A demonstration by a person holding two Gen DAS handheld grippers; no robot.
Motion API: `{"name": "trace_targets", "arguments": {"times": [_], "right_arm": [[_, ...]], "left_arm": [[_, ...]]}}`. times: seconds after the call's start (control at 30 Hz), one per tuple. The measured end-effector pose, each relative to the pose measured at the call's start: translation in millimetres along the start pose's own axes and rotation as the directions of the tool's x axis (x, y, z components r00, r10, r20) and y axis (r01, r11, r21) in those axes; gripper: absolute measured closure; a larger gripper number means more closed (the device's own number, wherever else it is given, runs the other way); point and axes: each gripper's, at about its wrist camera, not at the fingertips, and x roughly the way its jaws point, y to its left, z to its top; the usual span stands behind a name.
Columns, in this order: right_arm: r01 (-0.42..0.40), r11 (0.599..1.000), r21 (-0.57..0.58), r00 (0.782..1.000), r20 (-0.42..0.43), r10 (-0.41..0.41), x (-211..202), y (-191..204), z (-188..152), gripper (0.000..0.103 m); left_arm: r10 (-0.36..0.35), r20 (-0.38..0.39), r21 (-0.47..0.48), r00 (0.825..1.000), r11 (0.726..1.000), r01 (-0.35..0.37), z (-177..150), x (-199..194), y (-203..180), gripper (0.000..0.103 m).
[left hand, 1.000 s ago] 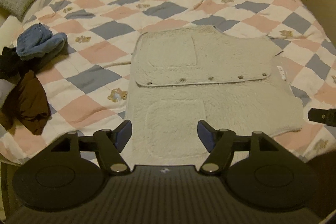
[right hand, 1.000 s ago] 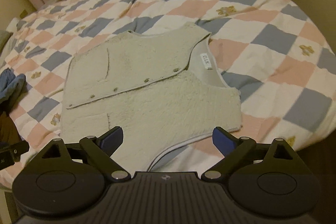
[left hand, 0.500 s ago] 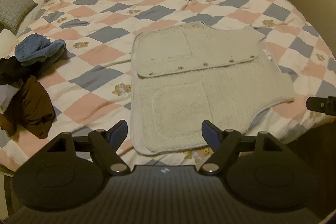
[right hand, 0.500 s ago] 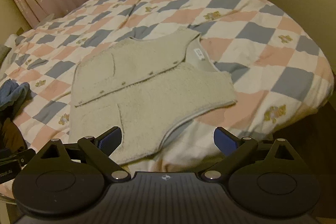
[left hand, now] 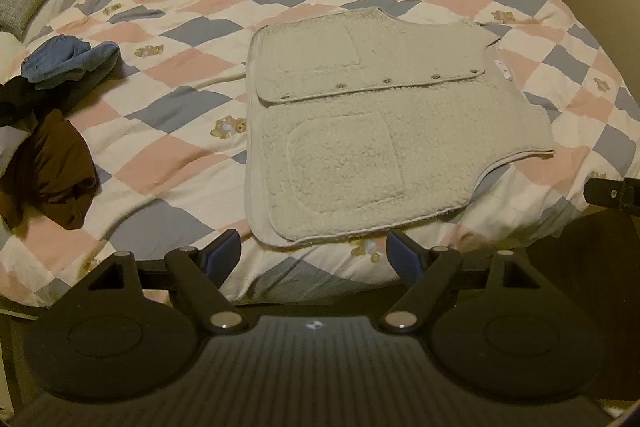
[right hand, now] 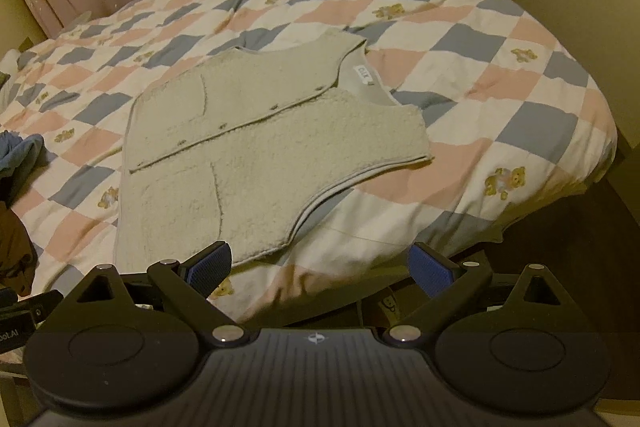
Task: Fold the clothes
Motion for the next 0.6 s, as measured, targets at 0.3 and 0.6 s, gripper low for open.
{"name": "trace_targets", "arguments": {"times": [0.3,0.6], "right_arm": [[0.005,1.000,-0.008,1.000,-0.020,-0.005,4.9,2.7,1.9,0.005],[0.013,1.000,-0.016,0.999,-0.034,-0.013,10.6,-1.6,11.4,0.005]], "left_arm": [[-0.006,-0.021,-0.003,1.000,1.000,0.006,5.2,5.7,-3.2,0.025],[-0.015,-0.050,0.002,0.999,1.000,0.015,13.5,14.6,-11.6,0.025]]}}
